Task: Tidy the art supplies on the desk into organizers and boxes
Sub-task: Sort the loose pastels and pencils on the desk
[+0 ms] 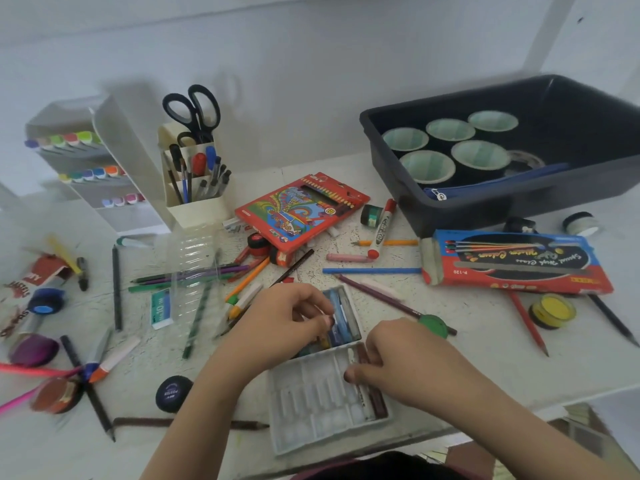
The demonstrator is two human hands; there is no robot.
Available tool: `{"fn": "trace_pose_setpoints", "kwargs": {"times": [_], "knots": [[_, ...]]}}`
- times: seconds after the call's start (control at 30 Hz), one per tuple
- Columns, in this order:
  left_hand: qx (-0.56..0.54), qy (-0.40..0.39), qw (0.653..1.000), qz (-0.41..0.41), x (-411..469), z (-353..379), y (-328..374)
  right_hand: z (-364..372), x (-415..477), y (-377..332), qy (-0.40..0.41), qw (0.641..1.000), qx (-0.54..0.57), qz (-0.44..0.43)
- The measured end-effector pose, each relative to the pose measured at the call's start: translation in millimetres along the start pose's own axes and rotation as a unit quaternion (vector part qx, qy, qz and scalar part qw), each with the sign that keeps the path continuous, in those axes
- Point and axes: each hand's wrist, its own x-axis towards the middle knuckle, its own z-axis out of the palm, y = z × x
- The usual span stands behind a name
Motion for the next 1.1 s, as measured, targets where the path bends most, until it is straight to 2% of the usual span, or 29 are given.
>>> {"fn": "trace_pose_setpoints", "kwargs": {"times": [0.23,0.53,0.67,0.73,0.83,0.93,1.0,1.1], "knots": [[-0.002,-0.023,0.998,0.052,12.7,9.9,20.3,-13.3,-10.0,7.7,-0.071,0.997,0.008,0.005],[0.016,-0.062,0.994,0.09,37.5,22.5,48.4,-13.3,-15.8,9.3,-0.056,0.998,0.029,-0.001],[0.005,-0.042,0.994,0.101,61.4,38.2,67.4,-42.9,-17.6,31.3,0.012,0.996,0.081,0.035],[0.009,-0.029,0.996,0.087,74.7,48.5,75.7,-58.5,-19.5,50.8,0.089,0.99,0.085,0.068],[0.021,-0.022,0.997,0.066,92.2,64.7,87.7,-70.1,-24.7,83.7,0.222,0.963,0.087,0.124],[0.045,-0.033,0.998,0.042,104.2,77.6,95.4,-74.4,-26.2,115.4,0.305,0.93,0.085,0.188],[0.066,-0.049,0.996,0.029,109.7,84.6,100.2,-74.9,-25.5,135.8,0.316,0.912,0.062,0.254],[0.049,-0.063,0.997,0.012,114.7,92.0,105.8,-71.7,-23.6,159.2,0.28,0.896,0.078,0.336]]}}
